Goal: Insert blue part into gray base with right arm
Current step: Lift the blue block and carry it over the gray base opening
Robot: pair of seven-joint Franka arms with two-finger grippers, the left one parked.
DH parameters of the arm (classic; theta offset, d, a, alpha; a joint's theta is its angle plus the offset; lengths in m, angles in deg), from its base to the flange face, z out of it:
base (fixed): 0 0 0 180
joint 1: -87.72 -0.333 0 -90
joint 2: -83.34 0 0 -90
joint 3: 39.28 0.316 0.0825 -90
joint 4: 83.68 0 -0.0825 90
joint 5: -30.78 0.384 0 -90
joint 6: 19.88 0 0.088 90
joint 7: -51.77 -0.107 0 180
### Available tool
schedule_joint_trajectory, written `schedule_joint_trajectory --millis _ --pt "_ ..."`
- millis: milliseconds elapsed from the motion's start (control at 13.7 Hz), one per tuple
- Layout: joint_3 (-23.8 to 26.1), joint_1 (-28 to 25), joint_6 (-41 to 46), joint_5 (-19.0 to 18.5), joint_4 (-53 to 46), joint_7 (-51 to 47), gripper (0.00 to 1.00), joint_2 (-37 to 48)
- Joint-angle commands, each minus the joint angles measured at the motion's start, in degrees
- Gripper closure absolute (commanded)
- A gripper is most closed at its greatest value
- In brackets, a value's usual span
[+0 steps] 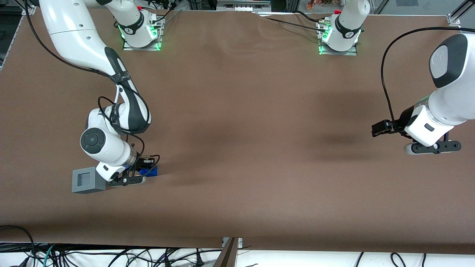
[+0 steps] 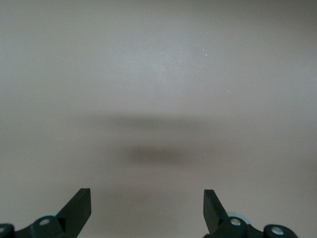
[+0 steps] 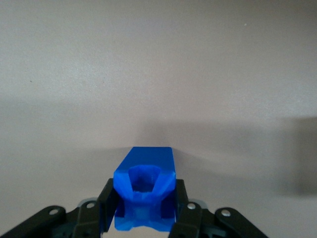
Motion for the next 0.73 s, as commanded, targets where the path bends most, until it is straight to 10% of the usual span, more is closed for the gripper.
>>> schedule_joint_trajectory --millis 0,656 --pt "-0.29 0.21 1.75 -0.06 -2.32 0.65 0.69 1.75" --pt "-1.17 13.56 15.83 0.64 -9.18 23.57 0.69 6.41"
